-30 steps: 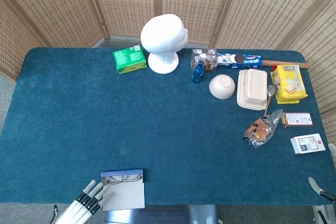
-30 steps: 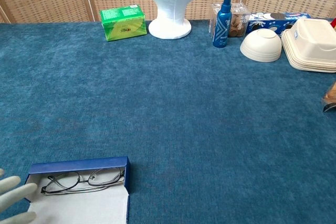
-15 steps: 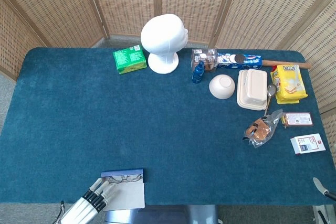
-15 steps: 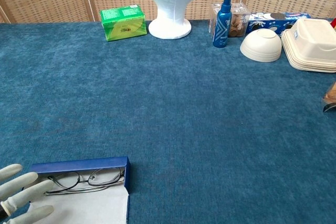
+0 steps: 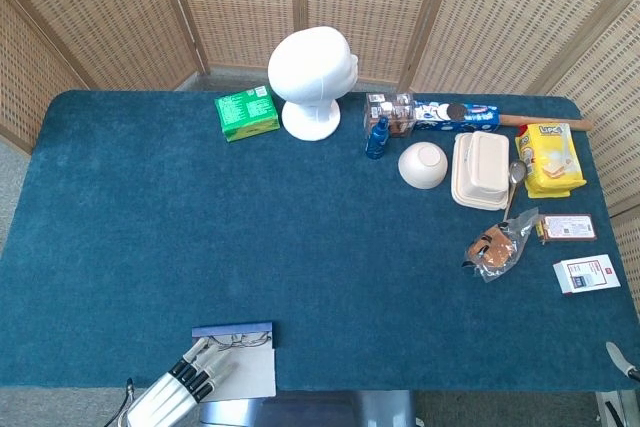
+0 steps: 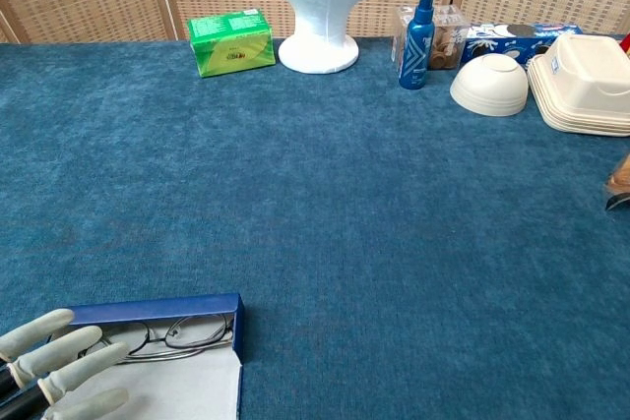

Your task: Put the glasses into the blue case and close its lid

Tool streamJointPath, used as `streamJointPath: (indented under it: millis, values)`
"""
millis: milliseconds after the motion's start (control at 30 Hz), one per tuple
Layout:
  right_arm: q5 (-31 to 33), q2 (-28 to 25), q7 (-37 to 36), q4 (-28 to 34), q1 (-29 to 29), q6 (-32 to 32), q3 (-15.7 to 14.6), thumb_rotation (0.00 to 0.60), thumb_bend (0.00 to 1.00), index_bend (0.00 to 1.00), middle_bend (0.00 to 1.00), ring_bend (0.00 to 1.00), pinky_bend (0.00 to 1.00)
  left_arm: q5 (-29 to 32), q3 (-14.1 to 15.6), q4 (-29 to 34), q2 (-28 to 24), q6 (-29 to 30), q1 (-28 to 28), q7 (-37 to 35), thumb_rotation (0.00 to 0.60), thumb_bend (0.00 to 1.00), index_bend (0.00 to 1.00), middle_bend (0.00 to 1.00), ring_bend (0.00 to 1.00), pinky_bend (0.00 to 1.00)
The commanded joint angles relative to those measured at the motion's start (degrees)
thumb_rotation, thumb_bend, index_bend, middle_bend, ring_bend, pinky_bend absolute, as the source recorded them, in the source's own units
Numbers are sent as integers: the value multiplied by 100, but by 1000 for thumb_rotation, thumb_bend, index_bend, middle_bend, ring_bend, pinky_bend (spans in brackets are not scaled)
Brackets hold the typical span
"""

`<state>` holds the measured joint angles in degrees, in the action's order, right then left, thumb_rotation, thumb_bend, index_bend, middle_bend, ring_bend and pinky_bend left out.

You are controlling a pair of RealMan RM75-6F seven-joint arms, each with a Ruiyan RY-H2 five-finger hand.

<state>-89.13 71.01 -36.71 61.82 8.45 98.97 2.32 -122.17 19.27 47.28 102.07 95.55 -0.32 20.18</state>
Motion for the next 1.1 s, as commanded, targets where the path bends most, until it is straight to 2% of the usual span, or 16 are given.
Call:
streamJointPath:
  millis: [33, 600, 1100]
  values:
    - [5, 8, -29, -36, 22, 19, -4, 565, 231, 0, 125, 0, 170, 8, 4, -3, 5, -10, -19, -9, 579, 240, 133, 21, 0, 0]
    - [-21, 21, -65, -119, 160, 172, -42, 563, 232, 0, 124, 0, 173, -83, 78, -216, 79, 390, -49, -242, 600, 256, 217, 72, 0, 0]
    - [-35, -3, 25, -76, 207, 159, -75, 563, 230, 0, 125, 0, 175, 184, -59, -427, 195, 581, -36, -708, 600, 301, 236, 85, 0, 0]
